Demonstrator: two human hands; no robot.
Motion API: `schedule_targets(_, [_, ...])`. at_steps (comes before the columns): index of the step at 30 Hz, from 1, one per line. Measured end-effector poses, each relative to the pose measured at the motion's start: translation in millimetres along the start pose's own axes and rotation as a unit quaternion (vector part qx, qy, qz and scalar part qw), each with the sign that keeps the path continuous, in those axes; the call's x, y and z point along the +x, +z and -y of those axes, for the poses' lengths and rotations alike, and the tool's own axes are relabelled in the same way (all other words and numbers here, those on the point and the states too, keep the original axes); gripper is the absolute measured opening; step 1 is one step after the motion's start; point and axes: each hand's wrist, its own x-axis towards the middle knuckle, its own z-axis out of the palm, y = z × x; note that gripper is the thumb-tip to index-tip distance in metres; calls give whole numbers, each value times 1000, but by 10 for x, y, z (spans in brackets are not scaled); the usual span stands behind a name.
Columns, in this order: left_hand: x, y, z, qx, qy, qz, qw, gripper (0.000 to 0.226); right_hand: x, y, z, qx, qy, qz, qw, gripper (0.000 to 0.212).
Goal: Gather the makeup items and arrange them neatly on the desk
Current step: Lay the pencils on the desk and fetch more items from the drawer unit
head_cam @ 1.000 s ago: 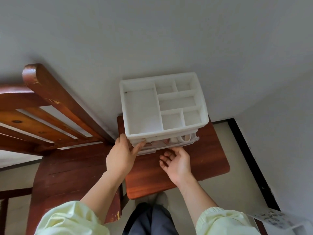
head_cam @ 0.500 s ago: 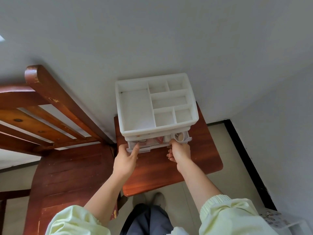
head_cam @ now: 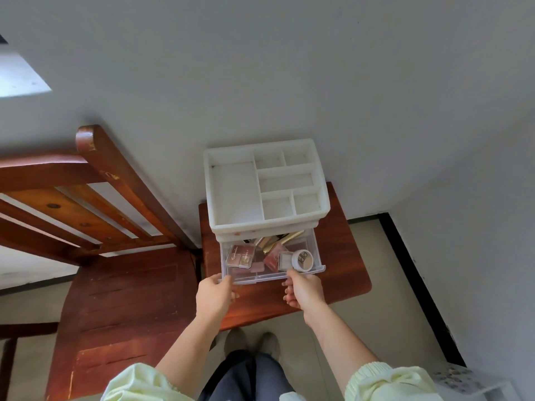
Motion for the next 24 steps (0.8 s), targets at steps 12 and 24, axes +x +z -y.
schedule_targets(12, [-103,-135,-202,249,314,-102,910,24,-52,-450,345,-227,-178,-67,955,31])
schedule_targets(24, [36,203,-450,482,331,12,812,42,34,-79,564,-602,-290,-65,741,55])
